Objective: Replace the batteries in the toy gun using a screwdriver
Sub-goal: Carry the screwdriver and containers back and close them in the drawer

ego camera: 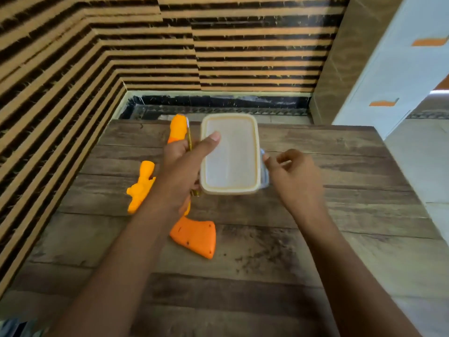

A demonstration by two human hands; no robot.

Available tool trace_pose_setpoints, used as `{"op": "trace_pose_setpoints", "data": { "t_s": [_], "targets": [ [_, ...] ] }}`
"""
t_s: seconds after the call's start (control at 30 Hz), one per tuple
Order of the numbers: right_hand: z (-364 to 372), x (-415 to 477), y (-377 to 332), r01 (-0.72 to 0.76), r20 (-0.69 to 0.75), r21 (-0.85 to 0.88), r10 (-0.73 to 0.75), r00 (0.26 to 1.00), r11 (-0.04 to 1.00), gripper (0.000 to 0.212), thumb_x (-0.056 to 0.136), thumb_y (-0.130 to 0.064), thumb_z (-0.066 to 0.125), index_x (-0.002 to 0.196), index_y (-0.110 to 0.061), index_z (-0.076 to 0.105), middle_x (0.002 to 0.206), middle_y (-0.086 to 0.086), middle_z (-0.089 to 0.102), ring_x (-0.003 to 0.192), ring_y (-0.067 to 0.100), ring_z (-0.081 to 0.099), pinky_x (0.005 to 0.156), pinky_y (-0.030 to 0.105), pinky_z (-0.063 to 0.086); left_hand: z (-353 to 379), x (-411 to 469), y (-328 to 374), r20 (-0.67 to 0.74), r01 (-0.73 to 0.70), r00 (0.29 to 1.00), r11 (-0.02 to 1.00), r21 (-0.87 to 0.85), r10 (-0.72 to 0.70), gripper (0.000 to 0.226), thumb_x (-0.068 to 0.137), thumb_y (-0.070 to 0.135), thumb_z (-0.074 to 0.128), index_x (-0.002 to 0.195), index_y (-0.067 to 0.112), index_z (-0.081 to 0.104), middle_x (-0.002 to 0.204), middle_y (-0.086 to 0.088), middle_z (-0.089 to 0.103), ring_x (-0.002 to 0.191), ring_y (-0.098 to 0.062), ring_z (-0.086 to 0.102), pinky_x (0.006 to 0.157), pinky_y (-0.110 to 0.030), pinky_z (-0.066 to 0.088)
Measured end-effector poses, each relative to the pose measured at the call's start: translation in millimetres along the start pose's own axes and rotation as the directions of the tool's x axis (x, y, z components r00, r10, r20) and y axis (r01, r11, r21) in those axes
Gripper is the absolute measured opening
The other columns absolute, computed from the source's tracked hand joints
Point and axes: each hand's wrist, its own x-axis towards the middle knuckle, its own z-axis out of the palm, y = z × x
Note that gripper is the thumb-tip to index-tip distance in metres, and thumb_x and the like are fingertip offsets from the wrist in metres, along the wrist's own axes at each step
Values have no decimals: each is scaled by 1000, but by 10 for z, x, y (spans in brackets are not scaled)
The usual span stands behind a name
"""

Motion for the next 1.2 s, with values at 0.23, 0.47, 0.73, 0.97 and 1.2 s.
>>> {"op": "trace_pose_setpoints", "data": {
  "t_s": [0.23,0.47,0.73,0.97,1.2],
  "targets": [
    [267,287,28,-153,206,-149,182,961,977,29,92,-38,72,92,-9,65,90,7,69,88,26,65,72,33,47,9,542,92,-14,77,997,994,75,-76,49,97,37,72,105,-10,64,74,-19,54,42,-16,40,36,-19,25],
    [-122,361,-269,-400,350,-19,381,856,916,30,97,-23,70,77,-10,52,70,4,57,67,20,57,61,31,40,77,477,708,-55,313,949,947,72,-310,35,94,35,75,94,2,65,59,-12,46,36,-10,37,36,-21,22],
    [-1466,176,-1547,-450,190,274,411,892,850,34,97,-24,71,75,-7,51,70,21,59,64,30,61,62,52,53,190,234,2208,-12,406,913,909,95,-407,28,97,30,72,81,9,62,52,0,46,36,-7,38,36,-18,22],
    [-2717,62,-2762,-379,9,404,411,912,832,28,95,-30,70,82,-13,51,74,17,64,81,36,71,71,53,57,413,-95,3677,121,391,904,907,155,-411,25,101,29,67,89,8,62,44,8,50,33,-3,41,34,-18,24],
    [-3510,-52,-3200,-370,-103,542,497,862,754,10,101,-20,66,100,-16,58,89,1,81,88,18,79,86,54,62,754,-268,4267,286,342,871,911,230,-400,28,98,31,71,89,7,64,49,4,50,38,-9,40,37,-20,24]
  ]
}}
